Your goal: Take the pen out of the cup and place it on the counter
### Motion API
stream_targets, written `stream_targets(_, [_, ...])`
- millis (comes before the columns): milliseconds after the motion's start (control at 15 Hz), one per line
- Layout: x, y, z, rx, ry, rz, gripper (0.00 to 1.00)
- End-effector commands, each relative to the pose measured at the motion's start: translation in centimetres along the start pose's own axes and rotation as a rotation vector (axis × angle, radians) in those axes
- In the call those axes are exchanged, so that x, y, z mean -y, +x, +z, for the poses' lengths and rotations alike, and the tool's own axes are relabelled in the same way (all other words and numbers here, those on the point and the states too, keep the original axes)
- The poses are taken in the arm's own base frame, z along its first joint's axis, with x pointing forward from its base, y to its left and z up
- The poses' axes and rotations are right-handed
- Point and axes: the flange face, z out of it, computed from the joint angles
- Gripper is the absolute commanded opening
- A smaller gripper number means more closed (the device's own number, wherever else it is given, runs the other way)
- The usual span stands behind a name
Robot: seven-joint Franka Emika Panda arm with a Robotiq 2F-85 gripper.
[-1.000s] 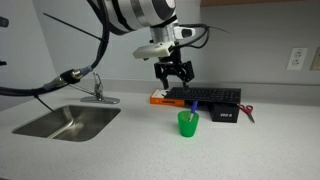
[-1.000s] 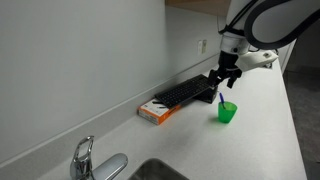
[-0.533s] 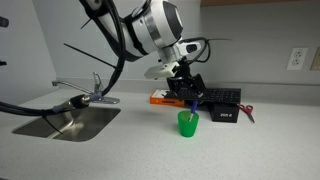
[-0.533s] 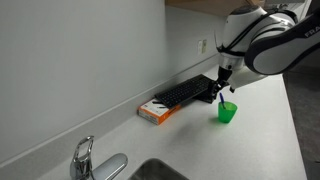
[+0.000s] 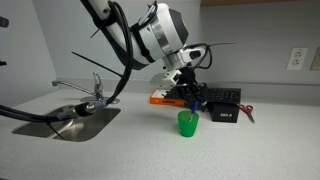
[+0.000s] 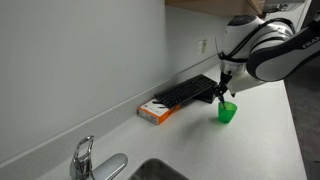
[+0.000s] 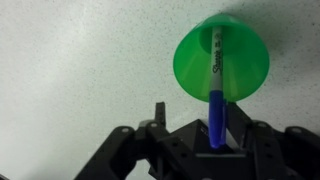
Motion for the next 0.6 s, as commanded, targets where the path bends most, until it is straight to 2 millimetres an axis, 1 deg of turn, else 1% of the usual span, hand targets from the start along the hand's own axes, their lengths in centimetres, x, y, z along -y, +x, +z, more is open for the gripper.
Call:
stream_targets(0, [0.3, 0.6, 0.2, -0.030, 0.024, 0.044, 0.34])
stream_targets(200, [0.3, 0.9, -0.1, -0.043, 0.052, 0.063, 0.10])
stream_targets(267, [0.2, 1.0, -0.4, -0.050, 0.061, 0.067, 0.03])
stream_targets(333, [0.0, 1.0, -0.8, -0.056, 0.065, 0.069, 0.00])
stream_targets(400, [-0.5, 1.0, -1.4, -0.069, 0.068, 0.081, 0.00])
stream_targets(467, [-1.1, 0.8, -2.3, -0.068, 0.080, 0.080, 0.04])
stream_targets(533, [-1.7, 0.8, -3.3, -0.080, 0.098, 0.084, 0.04])
